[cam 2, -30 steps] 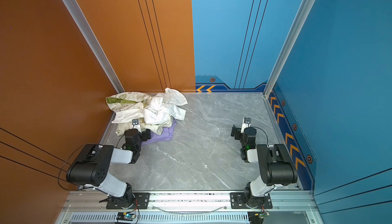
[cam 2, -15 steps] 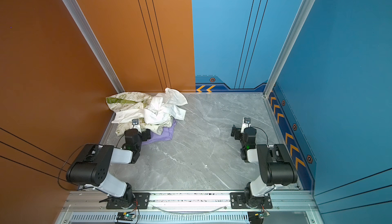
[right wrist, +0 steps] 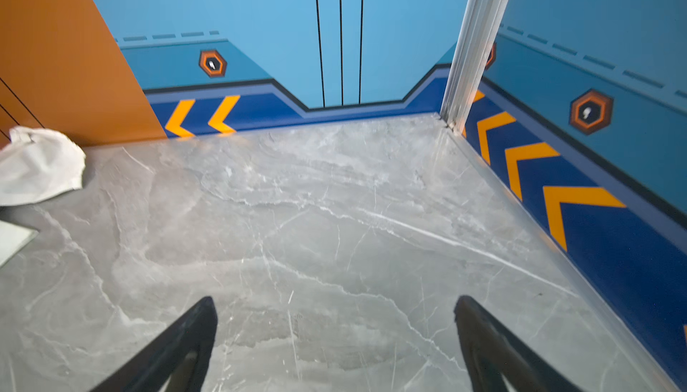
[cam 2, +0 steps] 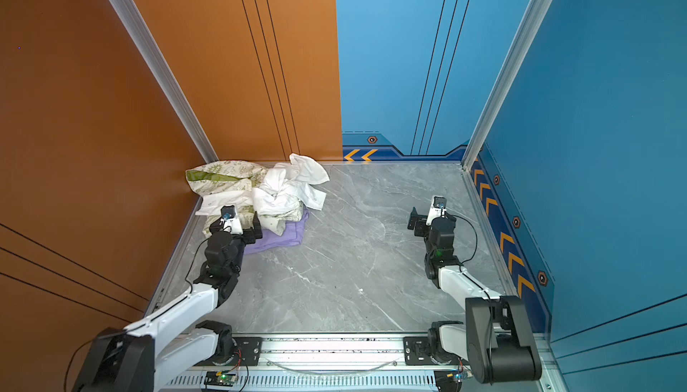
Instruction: Pick out a specific cloth from the pile
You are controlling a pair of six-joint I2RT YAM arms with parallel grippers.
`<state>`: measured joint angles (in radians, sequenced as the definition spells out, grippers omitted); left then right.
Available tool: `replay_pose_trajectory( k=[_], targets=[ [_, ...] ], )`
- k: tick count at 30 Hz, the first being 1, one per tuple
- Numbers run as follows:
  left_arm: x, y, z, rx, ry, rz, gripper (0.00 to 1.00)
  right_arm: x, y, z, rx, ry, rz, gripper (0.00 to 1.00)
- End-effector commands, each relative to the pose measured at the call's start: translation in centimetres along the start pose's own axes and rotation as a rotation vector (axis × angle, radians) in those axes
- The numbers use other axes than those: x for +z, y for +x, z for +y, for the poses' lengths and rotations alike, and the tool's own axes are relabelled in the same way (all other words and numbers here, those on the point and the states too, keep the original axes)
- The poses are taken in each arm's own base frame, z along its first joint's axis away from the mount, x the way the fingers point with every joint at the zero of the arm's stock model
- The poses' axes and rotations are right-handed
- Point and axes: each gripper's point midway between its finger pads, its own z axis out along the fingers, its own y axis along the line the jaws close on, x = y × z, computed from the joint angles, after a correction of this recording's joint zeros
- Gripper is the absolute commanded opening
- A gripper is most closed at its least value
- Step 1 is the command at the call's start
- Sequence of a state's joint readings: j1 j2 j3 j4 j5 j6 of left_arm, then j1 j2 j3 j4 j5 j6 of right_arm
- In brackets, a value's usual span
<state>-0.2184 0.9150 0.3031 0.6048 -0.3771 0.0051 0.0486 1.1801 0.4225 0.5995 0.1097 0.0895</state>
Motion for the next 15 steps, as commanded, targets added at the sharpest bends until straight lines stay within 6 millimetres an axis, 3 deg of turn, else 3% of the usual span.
replay_pose_trajectory(
  k=[1,8,15],
  targets=[
    [-2.8,2.6,1.0,0.009,-0.036,0.174,0.98,-1.5,0.1,0.2,0.042,0.002,0.066,1.0],
    [-8.9,2.1,5.9,-0.203,-0.219,0.315,0.98,-4.0,-4.7,3.1,0.111,-0.142,-0.003,1.0],
    [-11.1,3.2,7.4,-0.502,-0.278,0.391,0.97,-5.6,-8.0,7.6,0.109,-0.311,-0.025,1.0]
  ],
)
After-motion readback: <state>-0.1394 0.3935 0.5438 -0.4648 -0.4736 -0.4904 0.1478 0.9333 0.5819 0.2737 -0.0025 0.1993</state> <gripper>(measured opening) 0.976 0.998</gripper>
